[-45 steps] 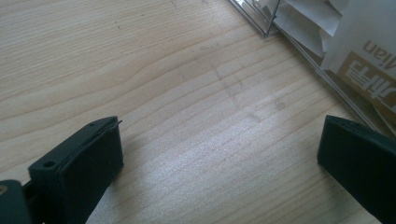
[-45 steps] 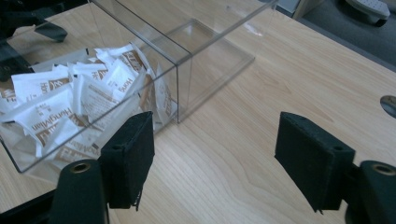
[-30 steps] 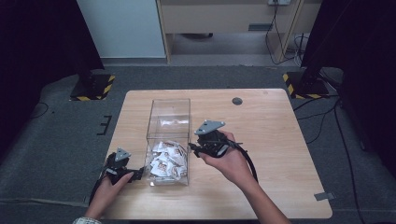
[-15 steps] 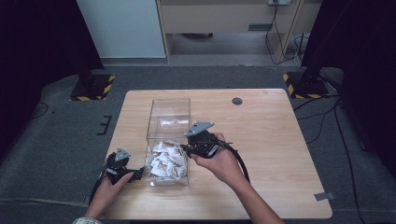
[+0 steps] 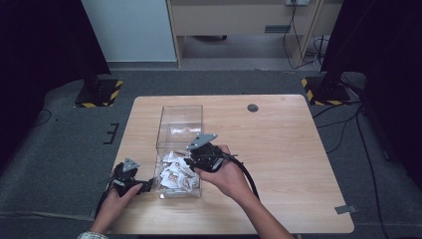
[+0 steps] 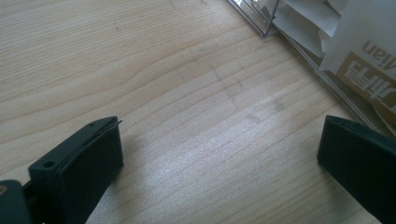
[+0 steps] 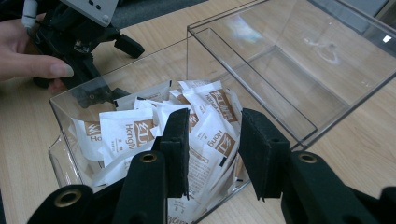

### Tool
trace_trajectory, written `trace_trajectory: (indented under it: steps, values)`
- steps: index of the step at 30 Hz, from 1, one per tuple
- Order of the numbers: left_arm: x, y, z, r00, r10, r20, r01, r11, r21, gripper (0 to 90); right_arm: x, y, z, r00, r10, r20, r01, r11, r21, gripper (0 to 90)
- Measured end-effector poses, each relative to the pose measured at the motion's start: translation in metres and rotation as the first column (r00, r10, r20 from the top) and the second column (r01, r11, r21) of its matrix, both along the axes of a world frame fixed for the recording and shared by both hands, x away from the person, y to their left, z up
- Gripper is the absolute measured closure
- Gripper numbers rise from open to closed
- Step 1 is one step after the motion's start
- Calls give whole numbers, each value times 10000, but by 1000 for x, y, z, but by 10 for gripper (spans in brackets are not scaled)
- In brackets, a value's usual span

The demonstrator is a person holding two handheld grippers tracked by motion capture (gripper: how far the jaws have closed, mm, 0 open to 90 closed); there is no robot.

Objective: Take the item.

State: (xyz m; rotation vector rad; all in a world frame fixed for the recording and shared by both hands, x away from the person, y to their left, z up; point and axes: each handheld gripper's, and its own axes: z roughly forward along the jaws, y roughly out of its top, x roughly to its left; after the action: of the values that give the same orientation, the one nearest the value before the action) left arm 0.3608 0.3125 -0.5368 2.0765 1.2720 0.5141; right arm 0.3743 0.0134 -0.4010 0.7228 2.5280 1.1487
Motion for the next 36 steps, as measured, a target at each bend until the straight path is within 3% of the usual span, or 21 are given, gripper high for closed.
trace_trajectory:
  steps: [16, 36]
  values:
    - [0, 0, 0, 10000, 1, 0, -1, 10000, 1, 0, -5, 21, -21, 9981, 500, -367, -510, 9983, -281, 653]
    - [0, 0, 0, 10000, -1, -1, 1, 10000, 2, 0, -1, 26, -50, 9956, 406, -841, -488, 9939, -984, 732]
